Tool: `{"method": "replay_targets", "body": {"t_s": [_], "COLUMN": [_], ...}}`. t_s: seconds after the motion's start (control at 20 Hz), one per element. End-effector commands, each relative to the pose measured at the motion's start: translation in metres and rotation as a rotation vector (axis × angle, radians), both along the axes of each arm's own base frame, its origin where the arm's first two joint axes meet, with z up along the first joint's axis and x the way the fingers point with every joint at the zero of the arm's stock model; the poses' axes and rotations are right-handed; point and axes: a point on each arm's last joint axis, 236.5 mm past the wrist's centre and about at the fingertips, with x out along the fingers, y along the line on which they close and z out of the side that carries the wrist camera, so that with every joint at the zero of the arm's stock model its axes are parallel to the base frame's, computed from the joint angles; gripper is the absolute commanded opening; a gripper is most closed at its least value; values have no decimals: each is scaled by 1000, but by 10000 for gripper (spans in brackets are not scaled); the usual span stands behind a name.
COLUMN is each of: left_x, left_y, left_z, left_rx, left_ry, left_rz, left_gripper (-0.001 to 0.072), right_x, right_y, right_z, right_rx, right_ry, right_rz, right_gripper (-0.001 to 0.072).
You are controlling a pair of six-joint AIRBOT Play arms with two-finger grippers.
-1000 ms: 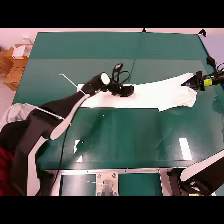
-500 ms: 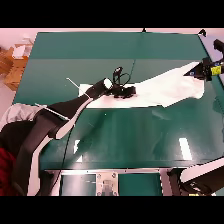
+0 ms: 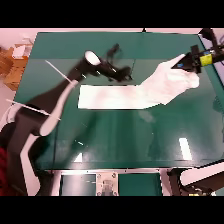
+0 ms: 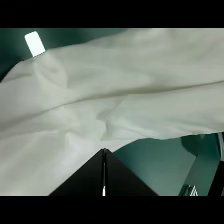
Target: Fold the shirts.
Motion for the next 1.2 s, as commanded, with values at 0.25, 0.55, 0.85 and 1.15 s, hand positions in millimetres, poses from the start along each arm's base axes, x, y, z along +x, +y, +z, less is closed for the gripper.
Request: {"method": "replay_targets", "body": {"t_s": [0.25,0.55,0.85,1.15], "left_x": [12,13,9,10], "left_y": [247,321,320,320], "left_z": [85,83,64,64], "left_rx": [205,219,227,229], "left_ry": [-39,-1,-3,-10], "left_rz": [88,177,129,125], "left_gripper": [29,29,29,29], "right_x": [25,19,26,62], "right_y": [224,418,332,131], "right_z": [-3,-119,-118,-115], "right_rx": [29,86,-62,-220], "right_ry": [-122,-185,-162,-8], "right_rz": [54,41,165,-12], "right_gripper": [16,471,519,487]}}
